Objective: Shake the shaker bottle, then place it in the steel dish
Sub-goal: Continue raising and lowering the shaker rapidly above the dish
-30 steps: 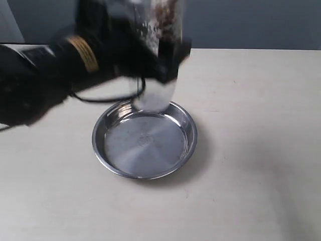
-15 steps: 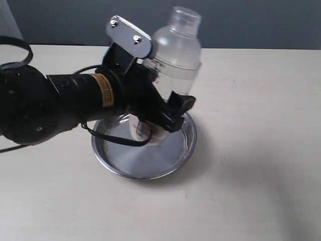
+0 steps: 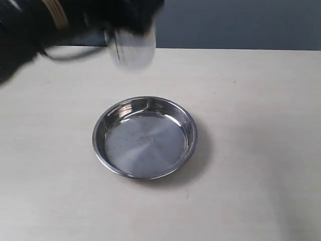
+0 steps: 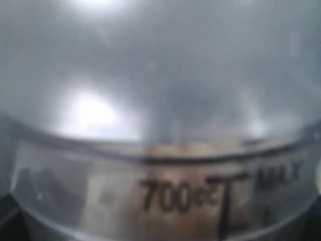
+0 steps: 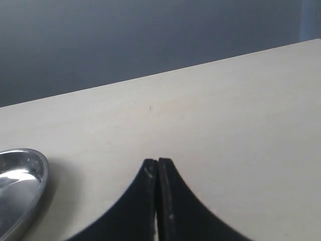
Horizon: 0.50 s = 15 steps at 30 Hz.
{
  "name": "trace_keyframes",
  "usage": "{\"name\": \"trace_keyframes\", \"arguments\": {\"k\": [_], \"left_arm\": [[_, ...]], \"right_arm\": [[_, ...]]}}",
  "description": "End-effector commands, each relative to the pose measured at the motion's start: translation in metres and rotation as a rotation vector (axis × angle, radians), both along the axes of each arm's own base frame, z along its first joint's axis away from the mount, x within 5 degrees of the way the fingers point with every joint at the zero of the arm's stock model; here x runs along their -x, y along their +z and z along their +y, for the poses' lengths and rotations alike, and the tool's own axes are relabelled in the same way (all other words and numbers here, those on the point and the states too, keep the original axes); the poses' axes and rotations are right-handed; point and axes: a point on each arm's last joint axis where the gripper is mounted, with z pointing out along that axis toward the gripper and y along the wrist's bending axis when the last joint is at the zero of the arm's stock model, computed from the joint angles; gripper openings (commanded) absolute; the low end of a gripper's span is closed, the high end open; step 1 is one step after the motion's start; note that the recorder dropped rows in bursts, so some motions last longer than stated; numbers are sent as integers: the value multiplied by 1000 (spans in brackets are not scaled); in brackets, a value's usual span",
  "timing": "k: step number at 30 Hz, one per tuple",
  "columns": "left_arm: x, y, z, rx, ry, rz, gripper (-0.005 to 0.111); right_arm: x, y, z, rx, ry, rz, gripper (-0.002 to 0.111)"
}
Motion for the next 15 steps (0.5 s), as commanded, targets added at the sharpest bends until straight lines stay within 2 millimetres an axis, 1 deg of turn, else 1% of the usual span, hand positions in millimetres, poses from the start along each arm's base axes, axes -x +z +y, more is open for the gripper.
{"name": "trace_keyframes", "arguments": {"k": [1,2,3,4,5,6,7,8,9,10,11,12,14,15], "left_arm": [[9,-28,-8,-70,-46,83,0],[20,39,-3,-4,-68,-145,0],[23,52,0,7,-55,-167,0],[22,27,-3,-36,-47,-52,0],[20,-7,-8,-68,-46,64,0],[16,-69,-14,-91,-50,235,0],[15,-80,-16,-71,-60,243,0],[14,-51,-19,33,-88,124,0],[22,14,-18,97,-130,-107,0],[24,37,-16,92,-130,-169,0],[24,40,-15,64,-112,-152,0],[23,30,-16,29,-99,-91,0],[20,-19,-21,-55,-82,97,0],[18,-50,-24,-94,-84,185,0]], "right_arm": [[0,1,0,6,-4,-11,-1],[0,1,0,6,-5,-11,-1],[0,0,0,8,-5,-11,-1],[0,1,0,3,-5,-11,-1],[0,1,0,3,-5,-11,-1],[0,1,0,3,-5,-11,-1],[0,1,0,3,-5,-11,-1],[0,1,0,3,-5,-11,-1],[0,1,0,3,-5,-11,-1],[0,1,0,3,-5,-11,-1],[0,1,0,3,-5,-11,-1],[0,1,0,1,-5,-11,-1],[0,1,0,-5,-4,-11,-1],[0,1,0,-7,-4,-11,-1]]}}
